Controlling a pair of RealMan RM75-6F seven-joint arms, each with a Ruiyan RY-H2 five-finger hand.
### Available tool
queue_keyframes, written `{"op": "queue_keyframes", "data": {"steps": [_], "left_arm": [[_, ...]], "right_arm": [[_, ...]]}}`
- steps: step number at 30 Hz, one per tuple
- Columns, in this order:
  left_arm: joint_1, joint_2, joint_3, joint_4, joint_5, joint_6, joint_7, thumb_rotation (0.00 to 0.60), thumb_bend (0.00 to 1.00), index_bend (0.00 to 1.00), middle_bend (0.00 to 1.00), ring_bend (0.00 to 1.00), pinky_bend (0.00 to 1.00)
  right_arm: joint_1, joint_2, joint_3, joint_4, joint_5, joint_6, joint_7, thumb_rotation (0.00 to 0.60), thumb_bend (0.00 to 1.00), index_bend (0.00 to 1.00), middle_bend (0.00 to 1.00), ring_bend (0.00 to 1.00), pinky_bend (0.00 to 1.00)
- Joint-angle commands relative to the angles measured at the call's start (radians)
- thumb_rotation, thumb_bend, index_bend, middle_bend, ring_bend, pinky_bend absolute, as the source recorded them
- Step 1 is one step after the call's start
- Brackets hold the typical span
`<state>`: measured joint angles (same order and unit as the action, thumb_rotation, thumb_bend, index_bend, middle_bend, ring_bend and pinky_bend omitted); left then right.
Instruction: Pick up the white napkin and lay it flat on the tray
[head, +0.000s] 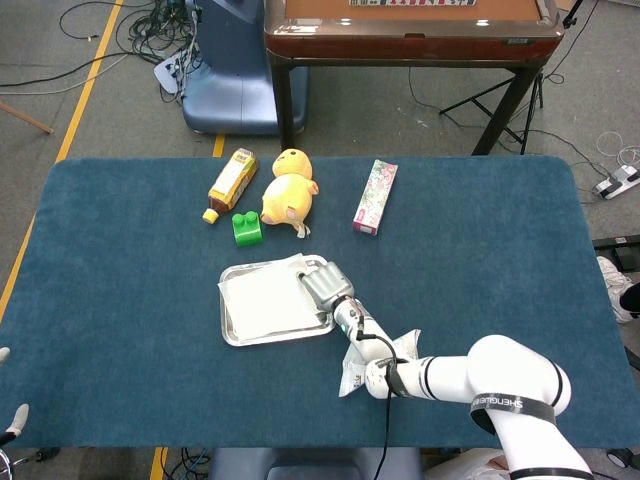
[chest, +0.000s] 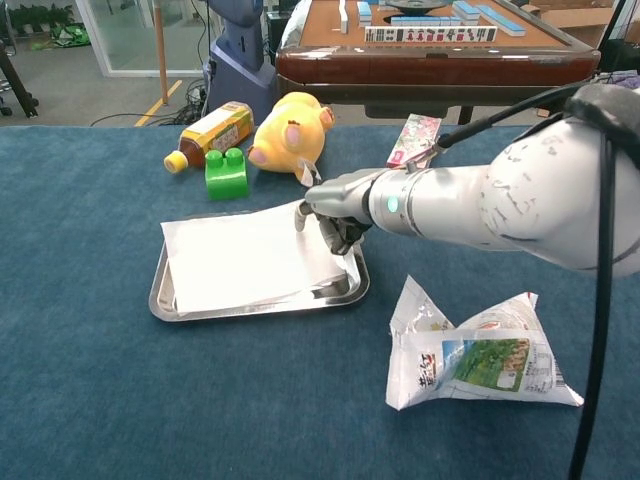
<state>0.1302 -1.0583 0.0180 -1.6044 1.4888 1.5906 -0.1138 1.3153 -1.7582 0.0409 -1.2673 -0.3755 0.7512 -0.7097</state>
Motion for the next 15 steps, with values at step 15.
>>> {"op": "queue_keyframes", "data": {"steps": [15], "left_arm": [[-0.013, -0.004, 0.0, 0.002, 0.011, -0.012, 0.0, 0.6, 0.33, 0.07, 0.02, 0.04, 0.01]], "right_arm": [[-0.049, 0.047, -0.021, -0.103, 0.002, 0.051, -0.023, 0.575, 1.0, 0.18, 0.93, 0.91, 1.0]]}}
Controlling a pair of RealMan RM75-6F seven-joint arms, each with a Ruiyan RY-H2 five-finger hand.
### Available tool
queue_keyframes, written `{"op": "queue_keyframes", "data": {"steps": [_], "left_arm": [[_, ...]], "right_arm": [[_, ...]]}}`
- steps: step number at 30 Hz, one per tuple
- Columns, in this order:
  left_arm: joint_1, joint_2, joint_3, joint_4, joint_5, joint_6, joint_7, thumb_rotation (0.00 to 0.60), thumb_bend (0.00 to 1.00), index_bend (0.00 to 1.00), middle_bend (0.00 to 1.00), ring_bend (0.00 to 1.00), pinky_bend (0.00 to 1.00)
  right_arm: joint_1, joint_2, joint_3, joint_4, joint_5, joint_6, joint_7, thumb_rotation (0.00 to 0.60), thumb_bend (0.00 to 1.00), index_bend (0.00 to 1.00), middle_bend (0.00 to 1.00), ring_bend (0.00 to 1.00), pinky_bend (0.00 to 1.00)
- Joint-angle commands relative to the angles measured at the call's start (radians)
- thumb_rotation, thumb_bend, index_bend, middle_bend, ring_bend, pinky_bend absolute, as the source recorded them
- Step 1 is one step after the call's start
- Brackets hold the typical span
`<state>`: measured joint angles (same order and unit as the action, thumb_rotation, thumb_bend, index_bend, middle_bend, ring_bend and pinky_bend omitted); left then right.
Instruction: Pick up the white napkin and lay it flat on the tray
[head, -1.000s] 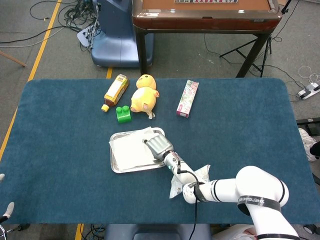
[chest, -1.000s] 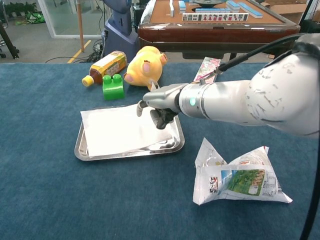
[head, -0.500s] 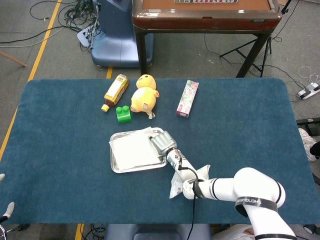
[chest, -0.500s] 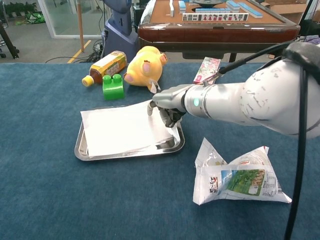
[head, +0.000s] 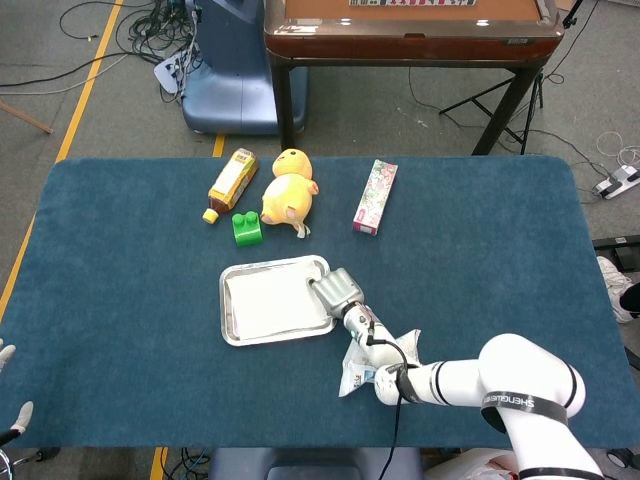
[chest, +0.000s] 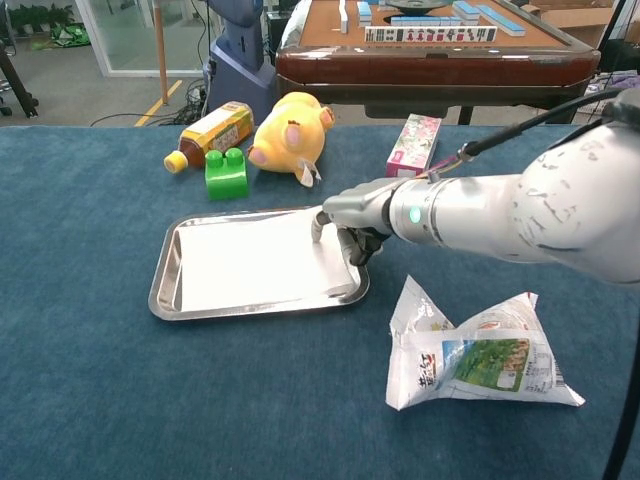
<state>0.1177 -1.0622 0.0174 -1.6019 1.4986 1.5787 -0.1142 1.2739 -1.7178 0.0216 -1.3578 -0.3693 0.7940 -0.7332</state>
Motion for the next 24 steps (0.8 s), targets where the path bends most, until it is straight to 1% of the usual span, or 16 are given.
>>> {"op": "queue_keyframes", "data": {"steps": [1, 9, 15, 20, 24], "left_arm": [[-0.001, 0.001, 0.0, 0.0, 0.001, -0.001, 0.001, 0.6, 0.34, 0.07, 0.02, 0.04, 0.01], [-0.005, 0.001, 0.001, -0.002, 0.004, -0.002, 0.002, 0.6, 0.33, 0.07, 0.02, 0.04, 0.01], [-0.005, 0.004, 0.0, -0.006, 0.004, 0.001, 0.005, 0.6, 0.33, 0.07, 0.02, 0.04, 0.01], [-0.008, 0.012, -0.005, -0.013, 0.004, 0.005, 0.009, 0.6, 0.33, 0.07, 0.02, 0.04, 0.01], [-0.012, 0.016, -0.01, -0.018, 0.003, 0.005, 0.013, 0.6, 0.34, 0.07, 0.02, 0.04, 0.01]], "right_arm": [[-0.011, 0.009, -0.003, -0.019, -0.005, 0.011, 0.0, 0.575, 1.0, 0.18, 0.93, 0.91, 1.0], [-0.035, 0.027, 0.003, -0.056, -0.024, 0.032, 0.008, 0.577, 1.0, 0.18, 0.93, 0.91, 1.0], [-0.061, 0.055, 0.028, -0.096, -0.086, 0.056, 0.046, 0.575, 1.0, 0.18, 0.93, 0.91, 1.0], [-0.113, 0.136, 0.055, -0.201, -0.183, 0.145, 0.099, 0.574, 1.0, 0.18, 0.93, 0.91, 1.0], [-0.184, 0.231, 0.048, -0.317, -0.272, 0.254, 0.133, 0.577, 1.0, 0.18, 0.89, 0.88, 1.0]]}}
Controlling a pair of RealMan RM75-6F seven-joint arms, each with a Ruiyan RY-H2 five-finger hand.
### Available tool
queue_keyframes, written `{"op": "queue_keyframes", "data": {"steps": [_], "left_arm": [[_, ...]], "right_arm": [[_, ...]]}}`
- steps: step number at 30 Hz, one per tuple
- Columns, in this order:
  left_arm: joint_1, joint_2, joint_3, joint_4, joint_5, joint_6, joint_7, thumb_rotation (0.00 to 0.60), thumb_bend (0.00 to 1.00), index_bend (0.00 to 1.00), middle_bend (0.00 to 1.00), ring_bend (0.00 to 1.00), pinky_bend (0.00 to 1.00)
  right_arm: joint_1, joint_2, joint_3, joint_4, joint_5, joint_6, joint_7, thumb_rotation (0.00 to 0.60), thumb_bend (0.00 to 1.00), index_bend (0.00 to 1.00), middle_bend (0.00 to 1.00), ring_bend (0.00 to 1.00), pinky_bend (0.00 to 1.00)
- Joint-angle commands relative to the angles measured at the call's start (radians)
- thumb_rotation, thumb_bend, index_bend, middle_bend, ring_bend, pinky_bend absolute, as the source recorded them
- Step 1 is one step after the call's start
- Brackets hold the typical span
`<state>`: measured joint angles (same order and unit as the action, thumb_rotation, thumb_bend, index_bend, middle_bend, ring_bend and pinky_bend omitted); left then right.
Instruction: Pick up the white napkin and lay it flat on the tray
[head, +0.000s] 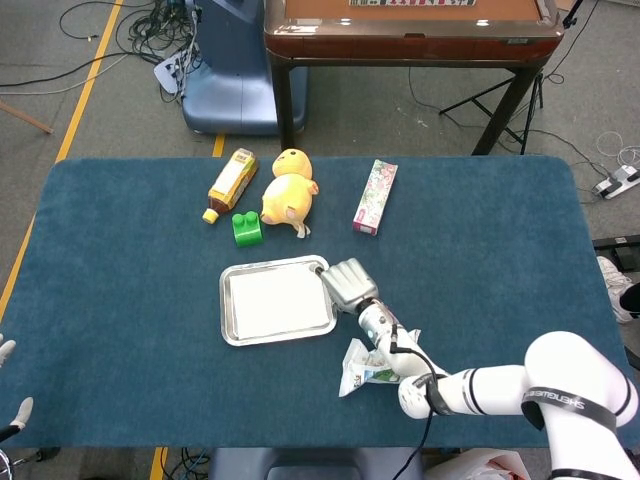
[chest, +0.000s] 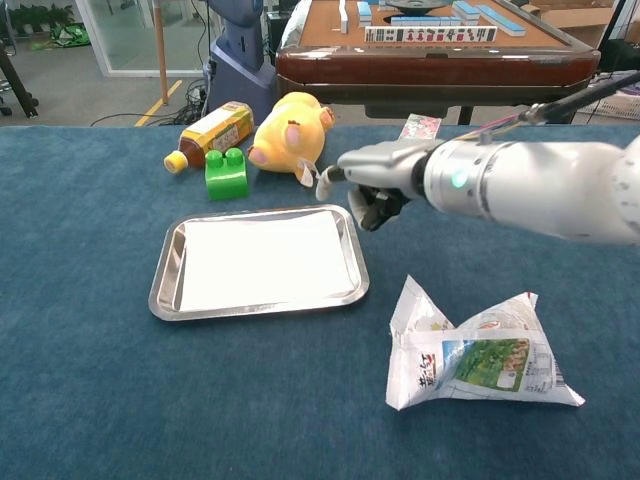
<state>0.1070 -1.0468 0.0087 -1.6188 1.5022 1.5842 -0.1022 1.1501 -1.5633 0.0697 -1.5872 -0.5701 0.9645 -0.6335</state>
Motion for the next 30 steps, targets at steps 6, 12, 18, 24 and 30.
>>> {"op": "queue_keyframes", "data": {"steps": [6, 12, 18, 24, 30], "left_arm": [[-0.013, 0.002, -0.008, -0.011, 0.003, -0.006, 0.011, 0.6, 0.34, 0.07, 0.02, 0.04, 0.01], [-0.028, 0.003, -0.014, -0.021, 0.008, -0.014, 0.022, 0.6, 0.34, 0.07, 0.02, 0.04, 0.01], [-0.045, -0.002, -0.019, -0.027, 0.015, -0.025, 0.036, 0.6, 0.33, 0.07, 0.02, 0.04, 0.01], [-0.054, -0.008, -0.026, -0.031, 0.019, -0.02, 0.042, 0.6, 0.33, 0.07, 0.02, 0.04, 0.01], [-0.056, -0.006, -0.027, -0.046, 0.023, -0.014, 0.056, 0.6, 0.34, 0.07, 0.02, 0.04, 0.01]], "right_arm": [[-0.186, 0.205, -0.05, -0.23, -0.207, 0.237, 0.068, 0.578, 0.85, 0.18, 0.77, 0.81, 1.0], [-0.326, 0.312, -0.118, -0.311, -0.319, 0.364, 0.106, 0.578, 0.71, 0.18, 0.62, 0.7, 1.0], [-0.451, 0.392, -0.17, -0.344, -0.41, 0.448, 0.147, 0.58, 0.7, 0.17, 0.44, 0.42, 0.66], [-0.573, 0.442, -0.207, -0.335, -0.513, 0.539, 0.186, 0.596, 0.7, 0.15, 0.3, 0.22, 0.37], [-0.688, 0.463, -0.221, -0.31, -0.609, 0.615, 0.256, 0.598, 0.48, 0.13, 0.24, 0.17, 0.32]]}}
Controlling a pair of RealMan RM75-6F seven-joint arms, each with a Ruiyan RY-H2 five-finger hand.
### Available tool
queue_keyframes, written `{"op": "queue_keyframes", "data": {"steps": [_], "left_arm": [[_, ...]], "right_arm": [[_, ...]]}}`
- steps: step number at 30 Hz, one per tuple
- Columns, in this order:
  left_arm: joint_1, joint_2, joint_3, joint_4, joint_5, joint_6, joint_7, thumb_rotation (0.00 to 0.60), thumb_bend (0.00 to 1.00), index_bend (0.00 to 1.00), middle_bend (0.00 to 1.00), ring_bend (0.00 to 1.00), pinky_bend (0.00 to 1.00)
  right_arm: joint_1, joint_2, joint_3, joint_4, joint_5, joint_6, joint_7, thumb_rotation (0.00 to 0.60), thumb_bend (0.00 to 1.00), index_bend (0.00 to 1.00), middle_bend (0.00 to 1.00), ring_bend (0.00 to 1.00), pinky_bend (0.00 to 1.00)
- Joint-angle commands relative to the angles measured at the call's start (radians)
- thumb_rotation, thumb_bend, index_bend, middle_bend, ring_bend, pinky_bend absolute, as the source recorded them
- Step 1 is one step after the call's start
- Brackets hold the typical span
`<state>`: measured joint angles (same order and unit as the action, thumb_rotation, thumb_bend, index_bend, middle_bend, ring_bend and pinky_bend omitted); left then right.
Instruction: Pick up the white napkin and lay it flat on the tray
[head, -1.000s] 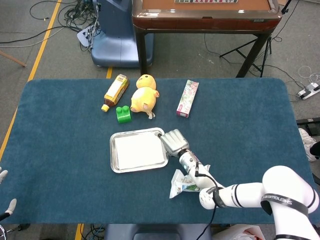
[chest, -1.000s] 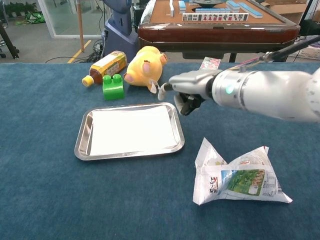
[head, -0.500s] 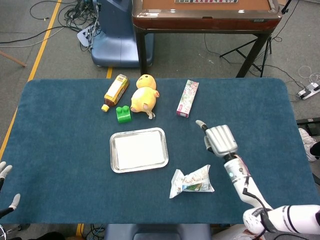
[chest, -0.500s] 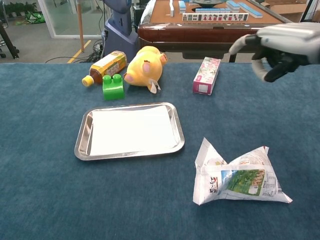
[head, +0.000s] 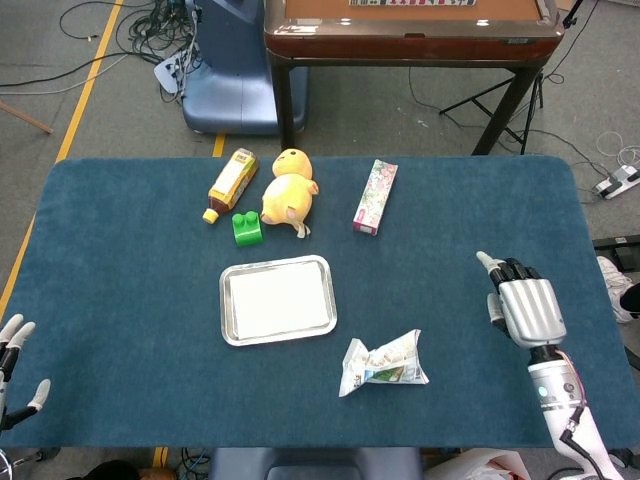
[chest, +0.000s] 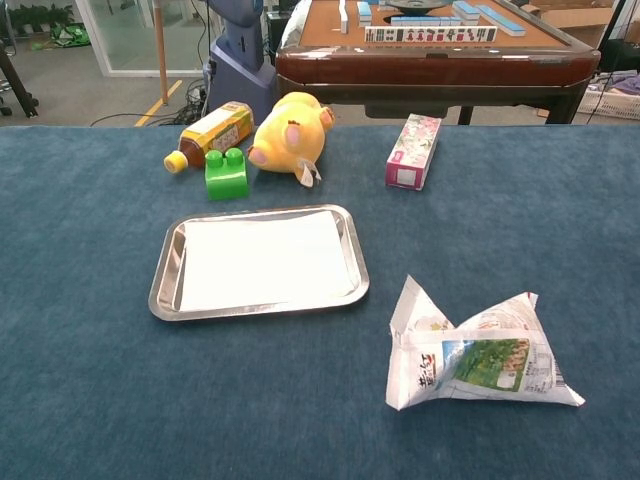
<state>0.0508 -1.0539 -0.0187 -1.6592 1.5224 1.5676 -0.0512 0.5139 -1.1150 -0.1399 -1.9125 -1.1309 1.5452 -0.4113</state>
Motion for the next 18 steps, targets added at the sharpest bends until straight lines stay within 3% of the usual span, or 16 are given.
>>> {"op": "queue_keyframes", "data": {"steps": [1, 7, 18], "left_arm": [[0.0, 0.002, 0.001, -0.009, 0.004, 0.006, 0.008, 0.6, 0.34, 0.07, 0.02, 0.04, 0.01], [0.005, 0.004, 0.008, -0.03, 0.018, 0.02, 0.029, 0.6, 0.34, 0.07, 0.02, 0.04, 0.01], [0.003, 0.009, 0.011, -0.047, 0.024, 0.024, 0.042, 0.6, 0.33, 0.07, 0.02, 0.04, 0.01]], "right_arm": [[-0.067, 0.017, -0.014, 0.018, -0.062, 0.044, 0.039, 0.599, 0.46, 0.13, 0.24, 0.17, 0.32], [-0.151, 0.019, -0.016, 0.037, -0.14, 0.089, 0.064, 0.599, 0.44, 0.13, 0.24, 0.17, 0.32], [-0.228, 0.028, 0.024, 0.035, -0.18, 0.078, 0.053, 0.6, 0.43, 0.13, 0.24, 0.17, 0.32]]}}
